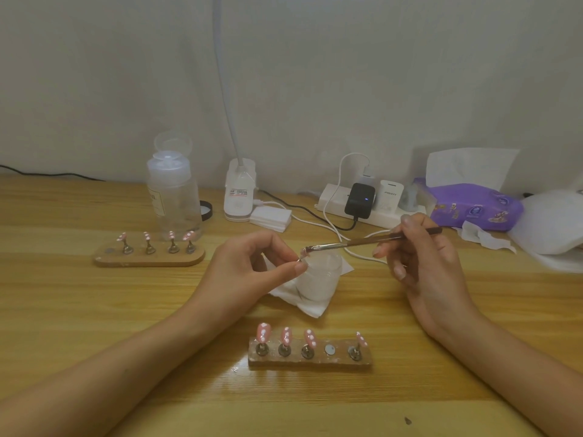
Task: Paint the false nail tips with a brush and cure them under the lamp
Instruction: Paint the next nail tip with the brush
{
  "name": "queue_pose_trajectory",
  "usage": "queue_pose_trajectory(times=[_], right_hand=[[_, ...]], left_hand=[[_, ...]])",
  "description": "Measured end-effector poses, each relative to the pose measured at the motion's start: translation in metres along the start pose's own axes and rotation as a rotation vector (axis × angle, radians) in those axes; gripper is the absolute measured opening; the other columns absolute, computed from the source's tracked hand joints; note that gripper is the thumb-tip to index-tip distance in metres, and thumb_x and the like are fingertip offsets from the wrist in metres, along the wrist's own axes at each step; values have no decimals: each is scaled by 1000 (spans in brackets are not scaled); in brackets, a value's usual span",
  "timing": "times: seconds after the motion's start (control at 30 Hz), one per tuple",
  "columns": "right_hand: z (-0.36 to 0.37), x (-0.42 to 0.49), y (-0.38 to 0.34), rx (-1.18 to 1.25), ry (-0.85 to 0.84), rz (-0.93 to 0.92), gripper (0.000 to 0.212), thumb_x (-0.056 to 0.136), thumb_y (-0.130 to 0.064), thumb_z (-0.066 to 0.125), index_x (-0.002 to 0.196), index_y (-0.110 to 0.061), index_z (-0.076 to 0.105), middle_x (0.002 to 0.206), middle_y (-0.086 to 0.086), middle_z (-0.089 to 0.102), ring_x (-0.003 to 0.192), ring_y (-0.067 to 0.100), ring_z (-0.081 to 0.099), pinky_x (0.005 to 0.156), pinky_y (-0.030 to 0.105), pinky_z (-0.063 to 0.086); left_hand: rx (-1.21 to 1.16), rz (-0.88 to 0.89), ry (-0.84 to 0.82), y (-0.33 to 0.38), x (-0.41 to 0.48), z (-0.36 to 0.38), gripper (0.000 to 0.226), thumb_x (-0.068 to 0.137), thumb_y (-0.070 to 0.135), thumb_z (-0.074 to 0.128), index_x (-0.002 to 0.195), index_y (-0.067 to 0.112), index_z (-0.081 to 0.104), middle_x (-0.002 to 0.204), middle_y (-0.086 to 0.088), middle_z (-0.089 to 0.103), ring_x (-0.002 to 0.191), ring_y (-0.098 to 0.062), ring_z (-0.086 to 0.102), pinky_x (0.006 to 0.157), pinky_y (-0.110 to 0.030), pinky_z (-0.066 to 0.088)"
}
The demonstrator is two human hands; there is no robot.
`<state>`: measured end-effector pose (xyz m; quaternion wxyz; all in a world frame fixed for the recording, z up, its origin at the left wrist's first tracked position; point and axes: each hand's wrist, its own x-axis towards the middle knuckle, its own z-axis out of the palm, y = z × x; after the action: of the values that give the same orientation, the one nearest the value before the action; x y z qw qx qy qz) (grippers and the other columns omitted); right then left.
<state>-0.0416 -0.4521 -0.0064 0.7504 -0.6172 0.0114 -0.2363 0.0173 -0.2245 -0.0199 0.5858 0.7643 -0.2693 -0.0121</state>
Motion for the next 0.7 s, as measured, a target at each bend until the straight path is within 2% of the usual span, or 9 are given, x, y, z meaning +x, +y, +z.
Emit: queue_pose_trajectory(times=[0.17, 0.33, 0.5, 0.6, 0.7], right_hand=[[-2, 1, 2, -42, 74, 22, 28, 97, -29, 54, 71, -21, 59, 64, 9, 69, 39, 10, 41, 42, 18, 32], [-1, 0, 1, -3, -21, -12, 22, 89, -34, 57, 74, -18, 56, 66, 11, 70, 39, 11, 42, 42, 20, 31], [-3, 1, 2, -11, 18, -6, 25, 94, -29, 55, 71, -19, 58, 64, 12, 68, 36, 9, 36, 38, 17, 29], [-3, 1, 2, 35, -19, -43, 24, 90, -32, 56, 68, -24, 61, 64, 11, 69, 35, 8, 35, 38, 15, 30], [-1, 1, 3, -8, -36, -39, 24, 91, -32, 56, 70, -22, 59, 66, 12, 70, 36, 9, 35, 38, 15, 31]], left_hand=[[8, 20, -7, -1, 0, 0, 25, 70, 47, 74, 79, 24, 71, 77, 11, 70, 53, -3, 48, 50, -14, 43], [9, 23, -15, -1, 0, 0, 28, 69, 49, 73, 81, 24, 71, 79, 10, 70, 52, 0, 48, 50, -15, 43], [7, 19, -13, -1, 0, 0, 31, 67, 52, 72, 80, 24, 71, 78, 10, 70, 52, -2, 47, 49, -15, 43], [0, 18, -8, -1, 0, 0, 30, 67, 51, 73, 79, 23, 71, 79, 8, 70, 51, -4, 46, 49, -14, 42], [-1, 19, -7, -2, 0, 0, 29, 67, 50, 73, 79, 24, 71, 79, 8, 70, 52, -4, 47, 49, -15, 42]])
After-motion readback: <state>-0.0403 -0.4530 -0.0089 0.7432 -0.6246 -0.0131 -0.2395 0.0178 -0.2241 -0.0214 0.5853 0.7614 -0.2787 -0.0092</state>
